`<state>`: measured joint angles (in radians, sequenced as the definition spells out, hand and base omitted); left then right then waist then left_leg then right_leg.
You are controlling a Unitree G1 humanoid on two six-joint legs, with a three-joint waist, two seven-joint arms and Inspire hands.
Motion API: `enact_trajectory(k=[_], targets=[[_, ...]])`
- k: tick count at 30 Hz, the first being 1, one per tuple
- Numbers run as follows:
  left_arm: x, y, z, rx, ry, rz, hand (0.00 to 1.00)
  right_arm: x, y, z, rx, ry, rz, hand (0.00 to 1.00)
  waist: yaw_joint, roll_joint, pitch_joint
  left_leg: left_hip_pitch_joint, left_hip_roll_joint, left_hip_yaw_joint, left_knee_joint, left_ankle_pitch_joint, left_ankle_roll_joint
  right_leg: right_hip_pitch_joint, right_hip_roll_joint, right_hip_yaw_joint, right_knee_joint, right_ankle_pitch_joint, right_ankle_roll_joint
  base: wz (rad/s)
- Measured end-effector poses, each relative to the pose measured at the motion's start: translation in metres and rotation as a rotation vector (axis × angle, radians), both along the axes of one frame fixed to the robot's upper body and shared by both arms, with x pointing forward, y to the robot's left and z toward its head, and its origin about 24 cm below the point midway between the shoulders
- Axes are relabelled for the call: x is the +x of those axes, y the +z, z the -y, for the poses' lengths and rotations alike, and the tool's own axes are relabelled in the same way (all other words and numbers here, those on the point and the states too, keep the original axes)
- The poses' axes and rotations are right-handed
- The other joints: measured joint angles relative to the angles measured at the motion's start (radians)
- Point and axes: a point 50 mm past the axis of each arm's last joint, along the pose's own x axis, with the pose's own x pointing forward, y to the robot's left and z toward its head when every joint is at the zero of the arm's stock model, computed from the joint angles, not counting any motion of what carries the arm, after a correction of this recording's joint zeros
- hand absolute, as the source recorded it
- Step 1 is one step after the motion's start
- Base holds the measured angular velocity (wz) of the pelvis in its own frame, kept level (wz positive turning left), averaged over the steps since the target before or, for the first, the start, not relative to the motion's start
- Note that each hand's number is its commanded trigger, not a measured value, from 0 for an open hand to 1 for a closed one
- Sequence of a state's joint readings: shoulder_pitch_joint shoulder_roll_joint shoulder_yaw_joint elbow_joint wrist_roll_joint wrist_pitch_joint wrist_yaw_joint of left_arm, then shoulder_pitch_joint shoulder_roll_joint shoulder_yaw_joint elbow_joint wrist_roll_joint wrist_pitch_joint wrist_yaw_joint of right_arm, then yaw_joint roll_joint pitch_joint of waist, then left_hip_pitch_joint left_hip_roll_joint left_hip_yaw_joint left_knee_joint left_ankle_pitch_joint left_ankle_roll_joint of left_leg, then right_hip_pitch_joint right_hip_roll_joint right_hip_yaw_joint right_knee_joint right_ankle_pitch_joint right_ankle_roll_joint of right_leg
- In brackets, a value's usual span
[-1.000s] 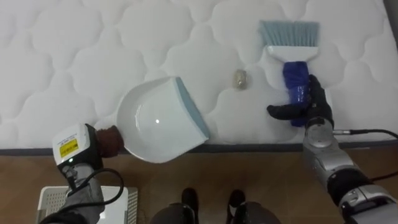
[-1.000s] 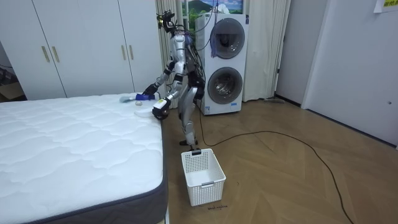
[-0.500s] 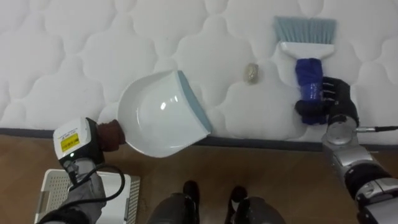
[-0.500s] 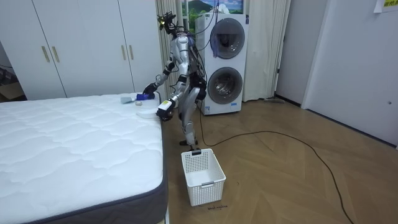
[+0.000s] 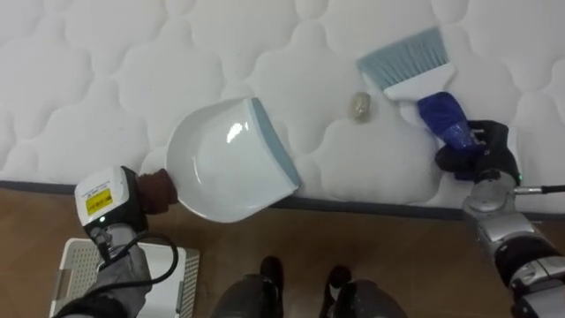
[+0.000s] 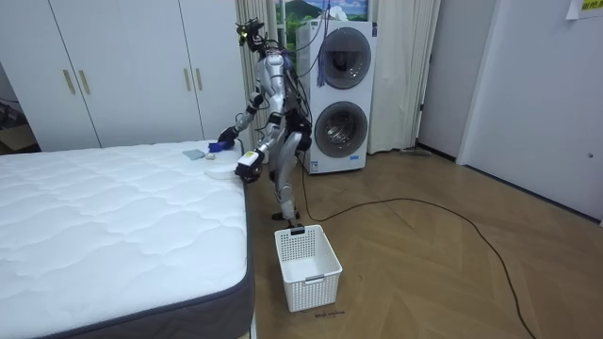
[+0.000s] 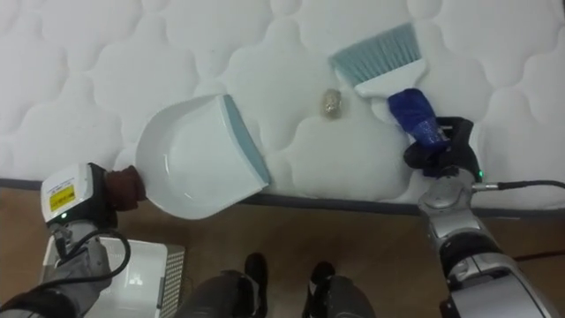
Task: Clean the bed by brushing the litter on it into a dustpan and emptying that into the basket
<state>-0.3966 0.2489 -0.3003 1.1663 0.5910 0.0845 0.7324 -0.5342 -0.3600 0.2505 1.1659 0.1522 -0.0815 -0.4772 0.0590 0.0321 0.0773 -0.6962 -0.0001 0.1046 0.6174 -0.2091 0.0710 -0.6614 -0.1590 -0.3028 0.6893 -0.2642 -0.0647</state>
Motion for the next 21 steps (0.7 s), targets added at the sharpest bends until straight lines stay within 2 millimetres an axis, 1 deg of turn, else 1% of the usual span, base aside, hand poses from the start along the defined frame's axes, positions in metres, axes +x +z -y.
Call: enact_trajectory(k=[3,5,13,17,20,21], targets=[[-0.0006,-0.0006,-0.0007,-0.003,0.01,-0.007,1.0,-0.0038,-0.0034,0.0014,-0.001,-0.007,-0.013,1.0,-0.002,0.004,-0.0011,0.0,-0.009,-0.001,0.002,-0.001,0.0,-0.002,-0.012,-0.005,0.008,-0.017,-0.001,0.11],[-0.0011,-0.001,-0.0015,0.0,0.016,-0.015,1.0,-0.0048,-0.0041,0.0023,-0.001,-0.013,-0.016,1.0,-0.002,0.005,-0.0017,0.001,-0.009,-0.001,0.002,-0.001,0.0,-0.001,-0.013,-0.006,0.009,-0.021,-0.001,0.03],[-0.0009,-0.0013,-0.0013,-0.003,0.013,-0.023,1.0,-0.0082,-0.0068,0.005,-0.01,-0.027,-0.032,1.0,-0.005,0.005,-0.0015,0.001,-0.013,-0.002,0.007,-0.001,0.0,-0.002,-0.019,-0.007,0.018,-0.023,-0.001,0.0],[0.0008,0.0008,-0.001,0.01,0.001,-0.013,1.0,-0.0095,-0.007,0.006,-0.045,-0.022,-0.038,1.0,-0.006,0.004,-0.0014,0.001,-0.015,0.003,0.003,-0.001,0.0,-0.005,-0.023,-0.005,0.023,-0.025,0.001,0.0],[0.0021,0.003,-0.0011,0.038,-0.012,0.001,1.0,-0.0108,-0.0071,0.0085,-0.078,-0.019,-0.052,1.0,-0.005,0.001,-0.0022,0.002,-0.015,0.004,0.008,0.0,0.0,-0.005,-0.025,-0.003,0.03,-0.024,0.001,0.0],[0.0034,0.0046,-0.0018,0.049,-0.02,0.005,1.0,-0.0103,-0.0061,0.0099,-0.099,-0.014,-0.061,1.0,-0.006,-0.003,-0.0027,0.002,-0.014,0.005,0.009,0.0,0.0,-0.005,-0.025,-0.003,0.032,-0.025,0.0,0.0]])
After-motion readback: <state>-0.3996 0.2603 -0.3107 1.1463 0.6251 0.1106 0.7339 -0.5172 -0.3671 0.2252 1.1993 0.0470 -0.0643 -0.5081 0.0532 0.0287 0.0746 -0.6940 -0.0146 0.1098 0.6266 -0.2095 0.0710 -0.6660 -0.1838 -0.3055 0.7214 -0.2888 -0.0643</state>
